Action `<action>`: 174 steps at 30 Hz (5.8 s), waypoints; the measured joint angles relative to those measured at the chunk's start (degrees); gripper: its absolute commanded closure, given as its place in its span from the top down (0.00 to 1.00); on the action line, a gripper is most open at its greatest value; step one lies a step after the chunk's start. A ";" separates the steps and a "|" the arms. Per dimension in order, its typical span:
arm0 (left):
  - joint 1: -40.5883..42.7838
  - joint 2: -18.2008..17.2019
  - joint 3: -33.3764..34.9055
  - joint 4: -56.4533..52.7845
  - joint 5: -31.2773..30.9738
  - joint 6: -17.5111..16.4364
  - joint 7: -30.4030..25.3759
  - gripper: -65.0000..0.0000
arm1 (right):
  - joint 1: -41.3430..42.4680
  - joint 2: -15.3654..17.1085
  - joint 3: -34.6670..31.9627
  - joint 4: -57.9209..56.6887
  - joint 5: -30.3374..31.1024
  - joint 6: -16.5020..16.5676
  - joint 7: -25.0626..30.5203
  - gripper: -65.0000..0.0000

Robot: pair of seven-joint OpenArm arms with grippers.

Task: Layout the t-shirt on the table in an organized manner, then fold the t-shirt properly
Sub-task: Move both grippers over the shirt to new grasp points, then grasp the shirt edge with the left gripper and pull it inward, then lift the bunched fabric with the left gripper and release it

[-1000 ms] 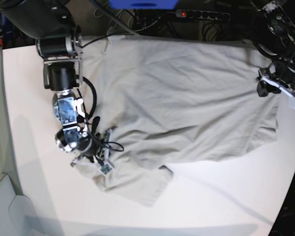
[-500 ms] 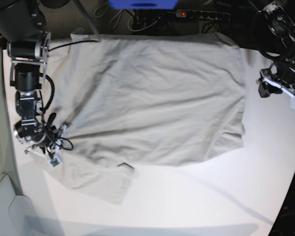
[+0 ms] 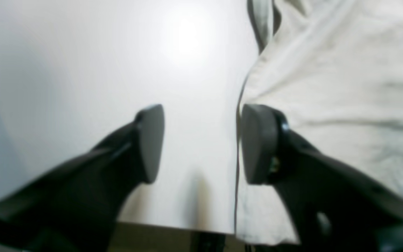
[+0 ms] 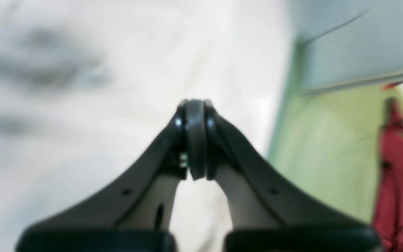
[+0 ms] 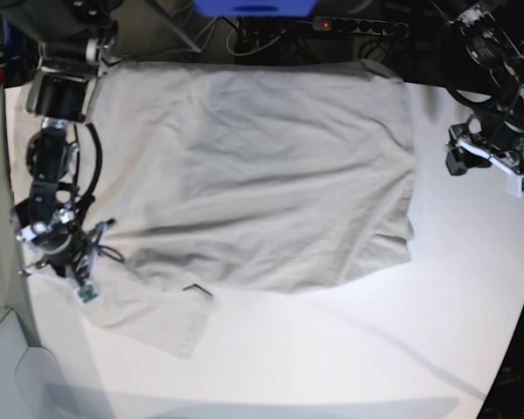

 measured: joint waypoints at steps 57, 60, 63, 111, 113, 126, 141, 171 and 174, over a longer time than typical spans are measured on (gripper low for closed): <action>-28.61 -3.28 22.45 -46.99 0.83 1.01 -23.30 0.28 | -27.91 -9.68 -6.51 16.22 1.27 -0.09 -5.16 0.00; -29.20 -2.45 22.47 -36.98 -0.52 0.81 -21.88 0.27 | -28.06 -9.68 -6.47 16.22 1.27 -0.11 -4.96 0.00; -28.50 0.33 22.60 -29.68 -1.90 0.28 -18.12 0.19 | -28.02 -9.68 -6.47 16.22 1.16 -0.09 -5.16 0.00; -26.82 -1.46 19.63 -47.58 -0.79 0.72 -23.10 0.01 | -28.57 -9.66 -6.47 16.33 1.27 -0.11 -4.70 0.00; -26.56 -1.42 19.43 -46.56 -1.01 0.63 -23.04 0.00 | -28.55 -9.66 -6.47 16.33 1.22 -0.11 -4.72 0.00; -19.82 2.12 27.87 -10.67 -14.95 0.35 -19.30 0.00 | -28.52 -9.66 -6.58 16.33 1.29 -0.11 -4.70 0.00; -11.08 3.45 52.04 -15.87 4.66 0.98 -18.73 0.00 | -28.52 -8.72 -6.58 16.33 1.33 -0.11 -4.68 0.00; -0.72 5.53 48.50 1.86 16.17 0.74 -20.09 0.53 | -28.52 -8.41 -6.58 16.33 1.33 -0.09 -4.72 0.00; -0.15 5.68 46.97 -0.17 15.89 0.74 -20.48 0.53 | -28.50 -8.39 -6.58 16.33 1.46 -0.09 -4.72 0.00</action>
